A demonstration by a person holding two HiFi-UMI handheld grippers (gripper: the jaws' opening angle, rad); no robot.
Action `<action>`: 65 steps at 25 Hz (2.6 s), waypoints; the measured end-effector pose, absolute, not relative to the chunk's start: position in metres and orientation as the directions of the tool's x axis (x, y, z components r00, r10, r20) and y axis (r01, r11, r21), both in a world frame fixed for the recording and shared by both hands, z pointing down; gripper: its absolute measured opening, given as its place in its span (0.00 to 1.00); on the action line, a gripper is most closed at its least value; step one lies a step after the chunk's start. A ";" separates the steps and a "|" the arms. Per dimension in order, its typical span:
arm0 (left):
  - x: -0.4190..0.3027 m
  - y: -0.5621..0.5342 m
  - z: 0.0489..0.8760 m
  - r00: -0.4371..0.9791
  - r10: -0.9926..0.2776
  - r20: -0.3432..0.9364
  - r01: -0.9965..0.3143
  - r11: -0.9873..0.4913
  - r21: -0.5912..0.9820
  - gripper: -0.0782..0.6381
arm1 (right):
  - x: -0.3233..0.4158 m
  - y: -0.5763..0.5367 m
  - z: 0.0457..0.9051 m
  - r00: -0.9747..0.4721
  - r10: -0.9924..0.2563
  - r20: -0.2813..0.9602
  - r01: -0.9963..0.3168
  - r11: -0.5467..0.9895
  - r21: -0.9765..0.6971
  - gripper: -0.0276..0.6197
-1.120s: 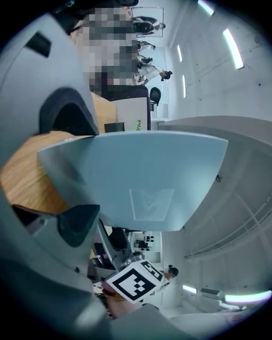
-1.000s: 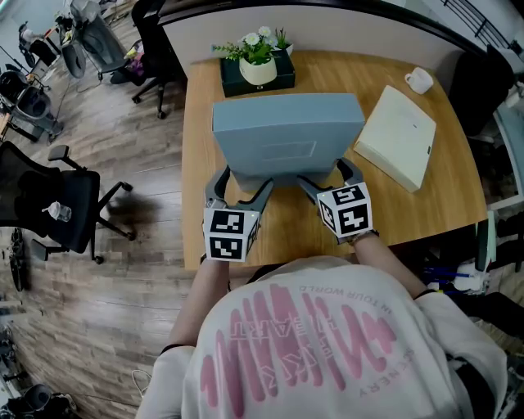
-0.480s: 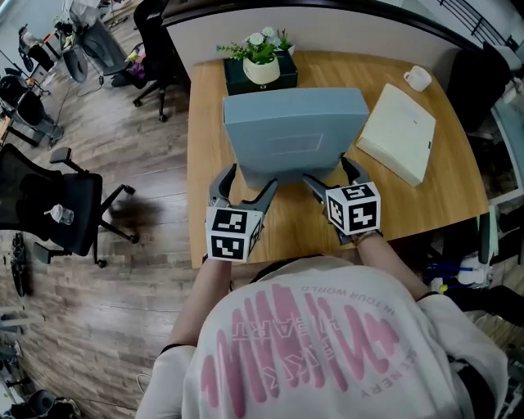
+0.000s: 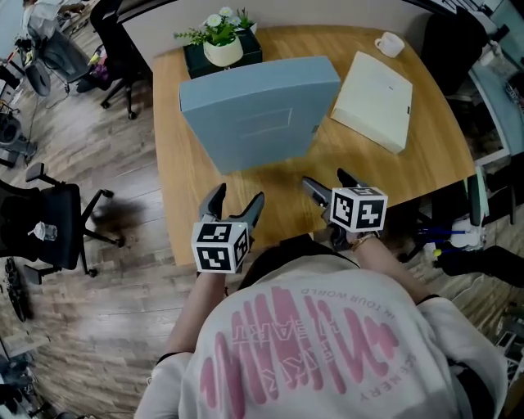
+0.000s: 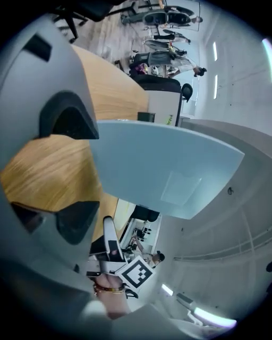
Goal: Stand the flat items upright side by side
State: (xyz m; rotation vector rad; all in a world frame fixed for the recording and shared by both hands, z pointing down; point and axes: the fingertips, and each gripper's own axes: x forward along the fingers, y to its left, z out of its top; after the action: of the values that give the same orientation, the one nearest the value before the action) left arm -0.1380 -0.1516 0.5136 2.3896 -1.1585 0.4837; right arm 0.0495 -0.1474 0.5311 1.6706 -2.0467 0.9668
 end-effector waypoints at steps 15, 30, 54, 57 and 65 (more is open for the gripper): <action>0.035 -0.143 0.519 0.680 -0.522 0.515 -0.710 -0.645 0.284 0.61 | 0.196 -0.137 0.552 -0.229 -0.762 0.606 -0.901 -0.070 -0.429 0.72; 0.210 -0.189 0.485 0.653 -0.623 0.430 -0.757 -0.545 0.359 0.61 | 0.416 -0.152 0.525 -0.194 -0.844 0.499 -0.848 -0.112 -0.518 0.72; 0.236 -0.336 0.474 0.641 -0.587 0.494 -0.756 -0.593 0.277 0.70 | 0.448 -0.225 0.519 -0.352 -0.808 0.472 -0.802 0.001 -0.597 0.67; 0.244 -0.366 0.481 0.627 -0.580 0.520 -0.757 -0.612 0.230 0.71 | 0.452 -0.241 0.525 -0.350 -0.791 0.501 -0.792 -0.036 -0.610 0.67; 0.274 -0.415 0.533 0.649 -0.349 0.676 -0.656 -0.706 0.265 0.71 | 0.449 -0.288 0.544 -0.401 -0.762 0.508 -0.739 -0.058 -0.671 0.67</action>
State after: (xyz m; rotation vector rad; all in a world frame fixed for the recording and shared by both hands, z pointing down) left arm 0.2744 -0.4152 0.5332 2.3716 -0.7833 0.8270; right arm 0.4486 -0.2883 0.5439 1.7314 -2.1725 1.5172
